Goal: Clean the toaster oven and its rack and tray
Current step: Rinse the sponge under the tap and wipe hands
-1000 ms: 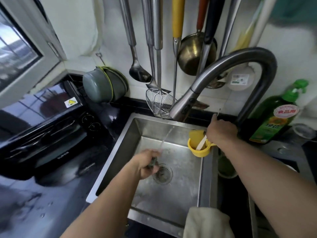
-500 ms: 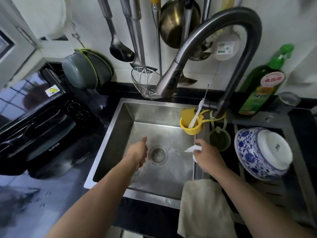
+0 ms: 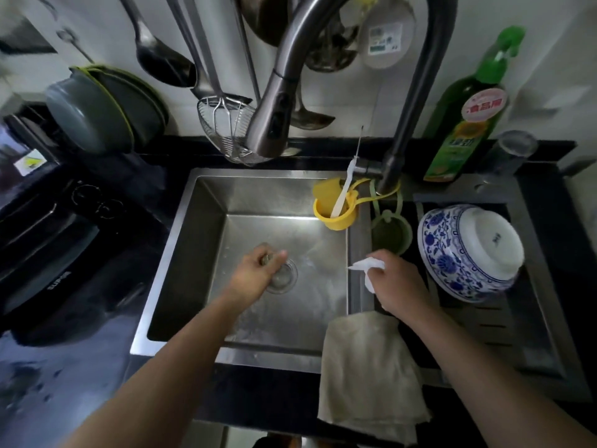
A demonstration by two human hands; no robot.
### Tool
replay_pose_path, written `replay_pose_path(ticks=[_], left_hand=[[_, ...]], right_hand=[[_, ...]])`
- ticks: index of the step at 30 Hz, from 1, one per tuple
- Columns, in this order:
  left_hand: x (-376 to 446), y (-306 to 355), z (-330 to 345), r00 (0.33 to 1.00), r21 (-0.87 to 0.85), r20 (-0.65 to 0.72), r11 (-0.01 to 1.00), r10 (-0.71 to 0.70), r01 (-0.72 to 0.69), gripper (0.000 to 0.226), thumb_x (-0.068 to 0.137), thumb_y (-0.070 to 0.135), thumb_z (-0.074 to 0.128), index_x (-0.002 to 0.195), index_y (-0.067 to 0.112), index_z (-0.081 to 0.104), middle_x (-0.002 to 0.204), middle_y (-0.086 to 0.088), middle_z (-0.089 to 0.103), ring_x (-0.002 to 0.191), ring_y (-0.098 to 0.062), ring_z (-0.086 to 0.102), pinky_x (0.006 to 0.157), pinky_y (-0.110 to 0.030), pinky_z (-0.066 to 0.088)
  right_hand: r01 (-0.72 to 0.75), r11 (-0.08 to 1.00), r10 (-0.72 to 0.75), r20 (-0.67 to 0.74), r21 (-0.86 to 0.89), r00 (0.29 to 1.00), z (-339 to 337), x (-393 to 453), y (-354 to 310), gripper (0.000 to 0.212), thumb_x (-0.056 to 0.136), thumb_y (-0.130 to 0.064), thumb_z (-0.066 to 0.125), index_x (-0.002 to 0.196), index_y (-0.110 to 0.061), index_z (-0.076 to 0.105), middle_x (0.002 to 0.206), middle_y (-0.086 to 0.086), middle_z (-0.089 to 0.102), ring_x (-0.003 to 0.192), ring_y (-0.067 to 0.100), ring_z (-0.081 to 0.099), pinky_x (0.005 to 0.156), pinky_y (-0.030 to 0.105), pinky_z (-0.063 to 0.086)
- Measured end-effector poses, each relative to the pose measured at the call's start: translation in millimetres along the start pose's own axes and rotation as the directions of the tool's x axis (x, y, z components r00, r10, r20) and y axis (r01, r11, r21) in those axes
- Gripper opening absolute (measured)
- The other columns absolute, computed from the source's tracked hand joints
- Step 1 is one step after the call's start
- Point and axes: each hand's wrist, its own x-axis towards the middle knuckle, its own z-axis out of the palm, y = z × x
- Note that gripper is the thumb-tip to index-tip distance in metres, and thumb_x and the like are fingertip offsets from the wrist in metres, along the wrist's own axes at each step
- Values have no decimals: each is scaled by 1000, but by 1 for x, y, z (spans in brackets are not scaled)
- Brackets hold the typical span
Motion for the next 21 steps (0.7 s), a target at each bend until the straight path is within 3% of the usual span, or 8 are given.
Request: replay_pose_path(ticks=[2, 5, 8, 10, 14, 16, 18, 21], left_hand=[[-1, -20, -3, 964, 453, 85, 871, -251, 187, 47, 92, 28, 72, 129, 12, 47, 132, -17, 55, 109, -23, 62, 87, -31, 52], [0, -24, 11, 918, 492, 118, 825, -379, 278, 71, 78, 34, 68, 138, 19, 33, 140, -19, 43, 126, -39, 51, 106, -47, 47], [7, 20, 45, 991, 315, 125, 949, -52, 10, 71, 72, 38, 68, 130, 25, 30, 128, -11, 48, 110, -32, 60, 93, -43, 51], [-7, 81, 62, 942, 322, 201, 890, 269, -323, 57, 81, 26, 67, 123, 27, 28, 118, -13, 51, 90, -18, 56, 76, -39, 49], [1, 164, 108, 722, 459, 188, 590, 666, -664, 47, 90, 7, 67, 132, 18, 51, 134, -8, 52, 103, -31, 63, 85, -46, 56], [11, 183, 132, 634, 692, 325, 281, 702, -665, 45, 90, 14, 69, 134, 22, 63, 138, -7, 54, 122, -33, 55, 100, -45, 49], [20, 195, 149, 696, 847, 362, 93, 621, -523, 36, 93, 27, 68, 129, 22, 69, 141, -9, 50, 132, -34, 41, 110, -47, 35], [32, 201, 175, 801, 908, 362, 14, 476, -419, 27, 96, 25, 63, 121, 16, 68, 126, -9, 63, 121, -31, 54, 102, -44, 35]], right_hand=[[-27, 999, 27, 16, 34, 1000, 1, -10, 5, 23, 94, -14, 48, 105, -26, 65, 103, -3, 68, 96, 20, 62, 81, 32, 49], [-32, 998, 32, 1, 60, 999, -5, -16, 16, 28, 89, -19, 49, 111, -24, 66, 104, -3, 69, 98, 19, 63, 80, 31, 49], [-18, 997, 20, -23, 80, 1000, -20, -23, 34, 35, 83, -27, 44, 110, -27, 67, 99, -5, 70, 92, 15, 64, 80, 34, 53], [-6, 997, 11, -67, 78, 998, -36, -24, 44, 35, 86, -25, 43, 112, -22, 67, 102, -4, 68, 96, 16, 63, 78, 31, 49], [3, 997, 12, -181, 82, 984, -65, -23, 59, 31, 92, -11, 49, 118, -14, 65, 106, -2, 61, 102, 18, 57, 82, 27, 40], [17, 997, -3, -176, 77, 984, -73, -24, 65, 35, 93, -10, 48, 124, -12, 63, 115, -1, 60, 107, 14, 54, 89, 26, 40], [30, 998, -21, -161, 56, 987, -76, -25, 71, 36, 95, -8, 48, 128, -14, 60, 120, -4, 59, 110, 10, 52, 94, 25, 41], [67, 995, -53, -175, 75, 983, -77, -22, 78, 31, 96, -10, 49, 119, -28, 59, 111, -12, 59, 105, 5, 55, 85, 17, 42]])
